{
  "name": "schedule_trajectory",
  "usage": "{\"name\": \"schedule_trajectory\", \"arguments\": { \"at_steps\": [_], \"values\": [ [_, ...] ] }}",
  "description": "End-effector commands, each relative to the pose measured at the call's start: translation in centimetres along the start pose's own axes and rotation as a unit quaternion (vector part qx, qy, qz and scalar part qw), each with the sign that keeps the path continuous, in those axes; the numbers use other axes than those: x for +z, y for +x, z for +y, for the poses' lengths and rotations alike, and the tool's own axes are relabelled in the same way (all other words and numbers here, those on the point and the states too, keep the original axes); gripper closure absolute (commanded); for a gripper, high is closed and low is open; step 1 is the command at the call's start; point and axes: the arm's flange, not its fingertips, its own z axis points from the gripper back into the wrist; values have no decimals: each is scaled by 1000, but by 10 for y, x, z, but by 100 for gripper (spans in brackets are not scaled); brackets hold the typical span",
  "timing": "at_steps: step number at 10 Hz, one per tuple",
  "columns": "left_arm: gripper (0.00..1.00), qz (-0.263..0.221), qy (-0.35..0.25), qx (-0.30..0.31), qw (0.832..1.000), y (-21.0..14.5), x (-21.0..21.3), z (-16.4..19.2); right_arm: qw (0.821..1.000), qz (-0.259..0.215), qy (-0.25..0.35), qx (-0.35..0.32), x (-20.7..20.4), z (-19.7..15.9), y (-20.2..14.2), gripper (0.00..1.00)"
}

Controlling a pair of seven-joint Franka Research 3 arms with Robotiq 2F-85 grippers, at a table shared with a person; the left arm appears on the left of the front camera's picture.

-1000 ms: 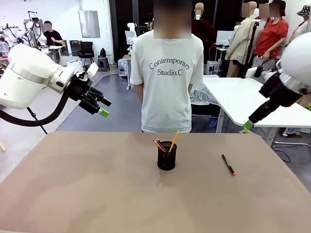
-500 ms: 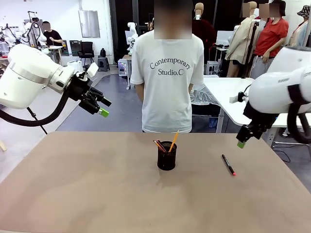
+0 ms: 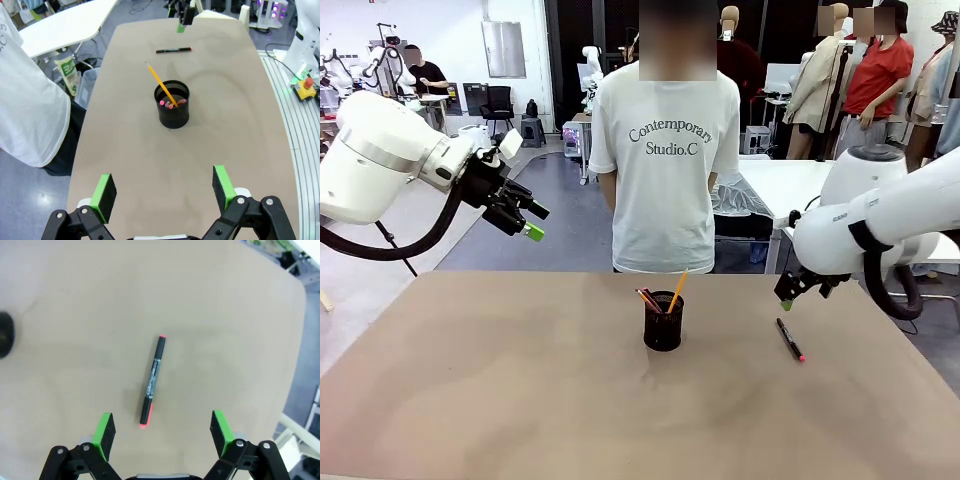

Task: Place the pens into the pen holder.
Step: Pick up a writing instrument from the table and place it into the Pen holder.

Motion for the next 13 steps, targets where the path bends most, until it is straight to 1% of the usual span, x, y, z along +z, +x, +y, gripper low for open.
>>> {"name": "schedule_trajectory", "arguments": {
  "at_steps": [1,2,5,6,8,11,13],
  "values": [
    [0,0,0,0,1000,0,2,0,999,6,29,14,7,1,14,0],
    [0,0,0,0,1000,0,2,0,1000,0,0,0,0,0,0,0],
    [0,0,0,0,1000,0,2,0,1000,0,0,0,0,0,0,0],
    [0,0,0,0,1000,0,2,0,1000,3,4,-4,-4,1,6,0],
    [0,0,0,0,1000,0,2,0,999,6,-22,-39,-24,10,18,0],
    [0,0,0,0,1000,0,2,0,996,31,-40,-79,-49,9,34,0],
    [0,0,0,0,1000,0,2,0,993,56,-29,-95,-66,5,33,0]
  ]
}}
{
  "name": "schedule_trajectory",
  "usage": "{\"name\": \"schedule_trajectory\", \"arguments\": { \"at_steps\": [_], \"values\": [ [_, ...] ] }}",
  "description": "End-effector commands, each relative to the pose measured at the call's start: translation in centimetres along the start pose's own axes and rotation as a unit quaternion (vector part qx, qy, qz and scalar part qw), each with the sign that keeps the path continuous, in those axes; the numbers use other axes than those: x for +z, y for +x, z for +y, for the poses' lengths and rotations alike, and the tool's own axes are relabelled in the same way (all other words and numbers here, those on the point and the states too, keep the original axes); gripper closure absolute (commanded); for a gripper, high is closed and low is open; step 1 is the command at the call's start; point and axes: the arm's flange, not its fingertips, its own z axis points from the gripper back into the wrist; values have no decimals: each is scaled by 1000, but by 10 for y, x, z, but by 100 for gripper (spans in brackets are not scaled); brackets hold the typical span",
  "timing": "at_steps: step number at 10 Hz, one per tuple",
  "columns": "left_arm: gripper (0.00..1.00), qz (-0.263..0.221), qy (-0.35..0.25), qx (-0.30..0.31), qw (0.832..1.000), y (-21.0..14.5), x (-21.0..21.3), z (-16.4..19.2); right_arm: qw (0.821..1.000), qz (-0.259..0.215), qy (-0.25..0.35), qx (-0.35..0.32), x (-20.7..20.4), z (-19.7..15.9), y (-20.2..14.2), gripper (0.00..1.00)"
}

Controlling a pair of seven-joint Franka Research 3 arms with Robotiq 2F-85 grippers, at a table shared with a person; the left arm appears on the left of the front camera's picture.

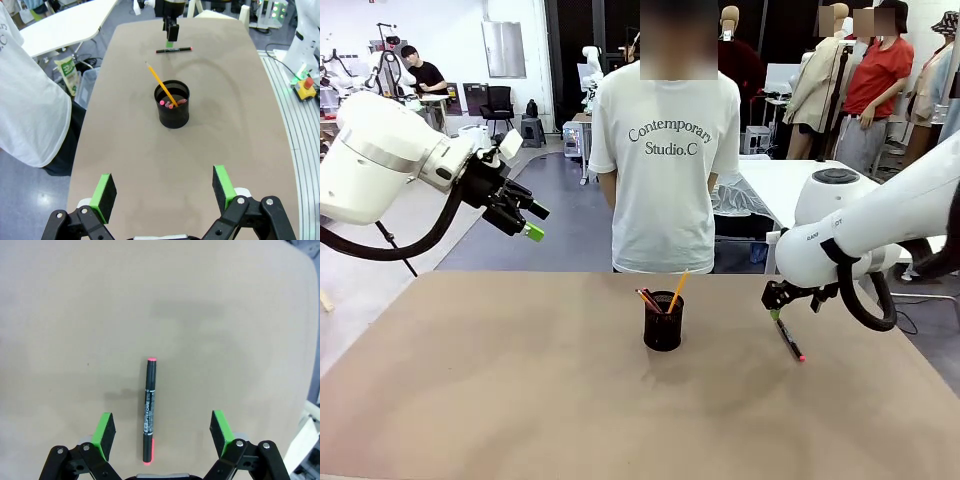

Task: Place the pens into the pen holder.
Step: Pick up a writing instrument from the table and place it into the Pen holder.

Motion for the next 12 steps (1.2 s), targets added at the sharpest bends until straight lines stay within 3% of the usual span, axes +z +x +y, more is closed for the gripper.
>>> {"name": "schedule_trajectory", "arguments": {
  "at_steps": [1,8,12],
  "values": [
    [0,0,1,0,1000,0,2,-1,999,21,-6,-24,-9,5,10,0],
    [0,0,1,0,1000,0,2,-1,996,47,45,-65,-33,-7,24,0],
    [0,0,1,0,1000,0,2,-1,996,56,42,-63,-43,-7,29,0]
  ]
}}
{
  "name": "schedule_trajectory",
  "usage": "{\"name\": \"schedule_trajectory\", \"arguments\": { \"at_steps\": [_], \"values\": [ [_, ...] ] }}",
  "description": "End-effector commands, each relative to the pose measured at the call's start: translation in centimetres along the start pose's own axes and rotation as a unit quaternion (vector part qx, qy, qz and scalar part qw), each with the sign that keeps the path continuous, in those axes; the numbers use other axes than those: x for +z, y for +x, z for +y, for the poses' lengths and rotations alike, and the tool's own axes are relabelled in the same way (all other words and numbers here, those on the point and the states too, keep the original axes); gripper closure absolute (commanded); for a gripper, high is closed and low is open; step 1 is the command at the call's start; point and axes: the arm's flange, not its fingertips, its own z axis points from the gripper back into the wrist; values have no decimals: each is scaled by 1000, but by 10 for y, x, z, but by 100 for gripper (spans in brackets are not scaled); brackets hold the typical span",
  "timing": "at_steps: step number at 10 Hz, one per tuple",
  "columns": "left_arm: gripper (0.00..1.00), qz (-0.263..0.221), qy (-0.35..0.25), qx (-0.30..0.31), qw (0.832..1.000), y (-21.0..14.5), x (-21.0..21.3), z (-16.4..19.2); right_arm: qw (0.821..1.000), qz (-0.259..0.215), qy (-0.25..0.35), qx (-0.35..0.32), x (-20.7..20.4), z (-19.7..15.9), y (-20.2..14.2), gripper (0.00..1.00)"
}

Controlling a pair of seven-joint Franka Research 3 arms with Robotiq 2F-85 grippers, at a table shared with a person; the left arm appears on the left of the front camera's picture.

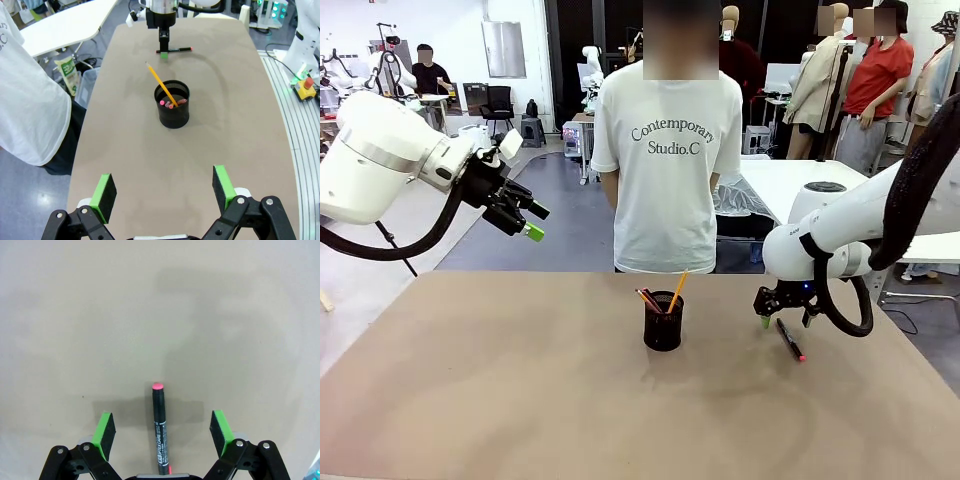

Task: Place the pens into the pen holder.
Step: Pick up a writing instrument from the table and place it into the Pen holder.

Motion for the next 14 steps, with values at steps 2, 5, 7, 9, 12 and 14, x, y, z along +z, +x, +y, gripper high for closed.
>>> {"name": "schedule_trajectory", "arguments": {
  "at_steps": [2,5,7,9,12,14],
  "values": [
    [0,0,0,0,1000,0,2,-1,1000,8,4,5,-1,-3,9,0],
    [0,0,0,0,1000,0,2,-1,999,5,31,19,-2,-4,6,40],
    [0,0,0,0,1000,0,2,-1,999,7,32,18,-1,-3,7,80],
    [0,0,0,0,1000,0,2,-1,999,8,31,16,-1,-3,5,100],
    [0,0,0,0,1000,0,2,-1,999,10,30,18,-1,-3,4,100],
    [0,0,0,0,1000,0,2,-1,999,12,32,21,1,-2,4,100]
  ]
}}
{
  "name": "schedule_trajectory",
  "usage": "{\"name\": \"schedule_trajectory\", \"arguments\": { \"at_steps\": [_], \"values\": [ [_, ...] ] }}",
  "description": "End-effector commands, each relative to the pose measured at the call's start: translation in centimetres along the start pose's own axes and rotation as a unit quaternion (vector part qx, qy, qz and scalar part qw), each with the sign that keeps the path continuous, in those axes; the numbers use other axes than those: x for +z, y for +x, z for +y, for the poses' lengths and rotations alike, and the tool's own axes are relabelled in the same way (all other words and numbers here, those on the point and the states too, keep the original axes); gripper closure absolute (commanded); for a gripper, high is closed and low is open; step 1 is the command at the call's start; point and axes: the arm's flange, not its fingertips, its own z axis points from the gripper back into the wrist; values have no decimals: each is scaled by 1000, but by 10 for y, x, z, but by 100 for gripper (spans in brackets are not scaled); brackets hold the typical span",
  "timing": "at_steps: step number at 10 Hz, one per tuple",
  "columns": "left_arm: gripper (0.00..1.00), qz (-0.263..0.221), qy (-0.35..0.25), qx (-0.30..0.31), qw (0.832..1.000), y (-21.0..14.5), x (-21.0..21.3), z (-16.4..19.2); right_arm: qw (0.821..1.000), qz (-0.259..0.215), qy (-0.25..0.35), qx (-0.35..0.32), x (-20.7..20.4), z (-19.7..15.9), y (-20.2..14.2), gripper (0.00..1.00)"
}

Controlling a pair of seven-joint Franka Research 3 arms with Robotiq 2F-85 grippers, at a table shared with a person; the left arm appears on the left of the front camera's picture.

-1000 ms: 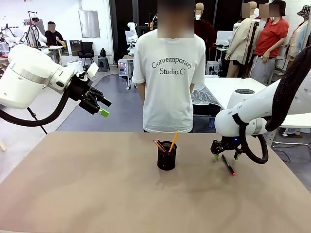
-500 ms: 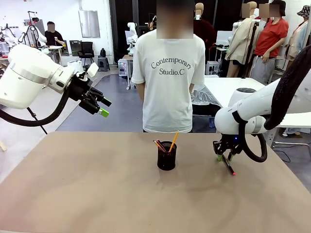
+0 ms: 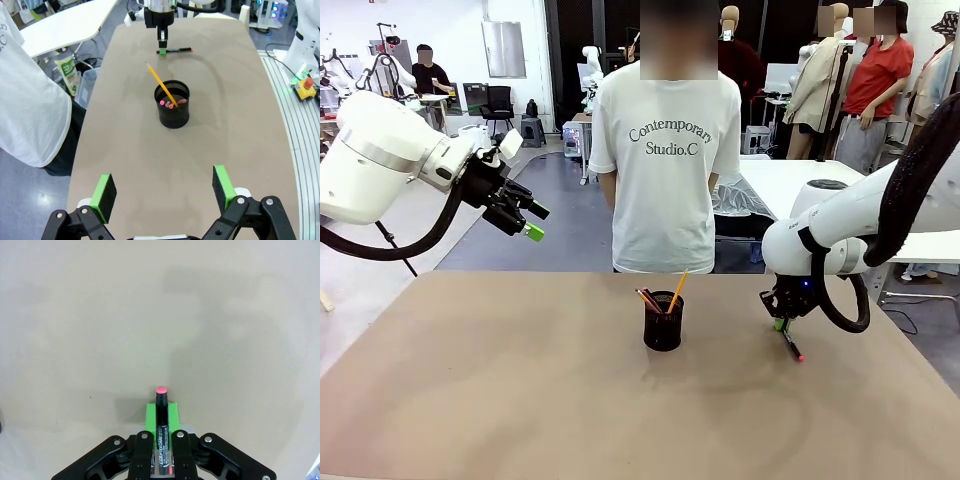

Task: Place the pens into the pen holder.
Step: Pick up a writing instrument from the table and place it into the Pen holder.

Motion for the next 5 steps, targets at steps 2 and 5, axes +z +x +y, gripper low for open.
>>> {"name": "schedule_trajectory", "arguments": {
  "at_steps": [2,5],
  "values": [
    [0,0,0,0,1000,0,2,-1,996,-8,83,25,13,3,2,100],
    [0,0,0,0,1000,0,2,-1,968,-80,233,49,56,7,9,100]
  ]
}}
